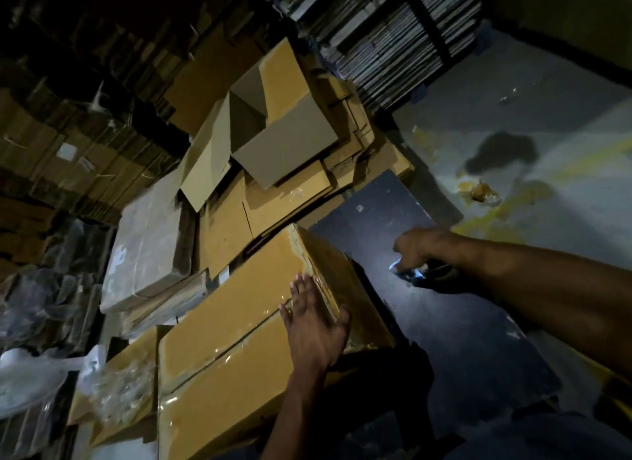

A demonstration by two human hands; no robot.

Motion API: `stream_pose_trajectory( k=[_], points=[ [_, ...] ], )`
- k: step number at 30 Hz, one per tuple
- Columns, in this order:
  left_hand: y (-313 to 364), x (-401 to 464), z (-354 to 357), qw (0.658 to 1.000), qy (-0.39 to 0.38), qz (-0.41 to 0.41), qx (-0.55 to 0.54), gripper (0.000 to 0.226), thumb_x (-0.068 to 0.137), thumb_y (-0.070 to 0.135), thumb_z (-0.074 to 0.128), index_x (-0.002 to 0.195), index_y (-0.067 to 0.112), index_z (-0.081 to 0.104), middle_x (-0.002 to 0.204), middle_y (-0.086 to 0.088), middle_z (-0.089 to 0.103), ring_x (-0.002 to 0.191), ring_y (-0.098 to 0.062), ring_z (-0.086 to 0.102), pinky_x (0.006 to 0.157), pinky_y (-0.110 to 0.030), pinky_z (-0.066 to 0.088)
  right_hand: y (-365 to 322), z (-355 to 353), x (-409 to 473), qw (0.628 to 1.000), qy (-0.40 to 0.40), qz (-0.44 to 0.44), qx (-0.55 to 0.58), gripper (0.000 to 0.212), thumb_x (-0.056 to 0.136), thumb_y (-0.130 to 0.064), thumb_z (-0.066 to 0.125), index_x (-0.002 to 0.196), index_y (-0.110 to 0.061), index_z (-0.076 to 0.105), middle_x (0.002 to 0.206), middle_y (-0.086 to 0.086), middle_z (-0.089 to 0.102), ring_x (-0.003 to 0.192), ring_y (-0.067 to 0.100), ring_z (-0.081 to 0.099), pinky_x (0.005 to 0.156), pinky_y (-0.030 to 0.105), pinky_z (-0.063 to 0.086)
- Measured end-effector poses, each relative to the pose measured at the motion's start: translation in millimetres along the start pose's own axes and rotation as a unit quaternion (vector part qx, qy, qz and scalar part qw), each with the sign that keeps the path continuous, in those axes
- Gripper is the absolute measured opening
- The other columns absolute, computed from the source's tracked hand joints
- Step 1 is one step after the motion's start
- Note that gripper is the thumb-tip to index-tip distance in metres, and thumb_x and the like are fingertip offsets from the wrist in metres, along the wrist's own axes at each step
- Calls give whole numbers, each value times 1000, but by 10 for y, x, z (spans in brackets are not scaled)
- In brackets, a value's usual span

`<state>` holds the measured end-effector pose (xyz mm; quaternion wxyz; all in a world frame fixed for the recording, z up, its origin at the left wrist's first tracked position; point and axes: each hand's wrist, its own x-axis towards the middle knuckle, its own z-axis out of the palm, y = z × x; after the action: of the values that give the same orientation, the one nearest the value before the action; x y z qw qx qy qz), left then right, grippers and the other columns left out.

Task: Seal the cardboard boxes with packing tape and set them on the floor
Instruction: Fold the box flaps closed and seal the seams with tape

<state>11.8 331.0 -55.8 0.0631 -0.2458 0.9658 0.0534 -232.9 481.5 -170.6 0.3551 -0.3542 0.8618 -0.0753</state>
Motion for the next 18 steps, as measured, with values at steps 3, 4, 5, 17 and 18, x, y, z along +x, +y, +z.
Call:
stream_pose_trajectory(
  k=[3,4,5,17,18],
  points=[
    [-18,36,10,1000,3,3,-3,102,85,75,23,166,20,-4,172,4,-14,157,-12,-21,128,-46,-11,-423,5,96,968,89,-32,232,106,75,-100,17,155,-33,36,162,8,35,148,35,32,116,59,29],
    [-21,44,16,1000,3,4,-3,102,85,75,23,166,20,-4,172,4,-13,157,-11,-21,128,-46,-10,-612,-8,111,939,97,-48,327,111,71,-103,11,158,-36,28,165,5,29,152,33,25,119,60,25],
    [-26,49,24,1000,4,4,-4,102,85,74,24,166,20,-3,172,4,-12,157,-11,-20,128,-46,-9,-815,-17,101,911,99,-67,396,112,70,-103,7,160,-38,23,168,2,24,154,31,19,121,59,19],
    [-117,67,105,999,3,30,-31,100,90,78,27,166,22,-4,173,4,-11,159,-10,-11,130,-45,5,-1265,781,303,814,149,12,562,70,101,-69,20,158,-30,33,160,7,37,148,31,33,122,45,24],
    [-110,72,103,999,2,30,-34,100,90,79,26,166,23,-6,173,5,-12,159,-9,-12,130,-45,4,-1304,695,258,797,144,7,587,78,96,-76,17,159,-32,28,163,4,33,151,28,27,124,46,19]
  ],
)
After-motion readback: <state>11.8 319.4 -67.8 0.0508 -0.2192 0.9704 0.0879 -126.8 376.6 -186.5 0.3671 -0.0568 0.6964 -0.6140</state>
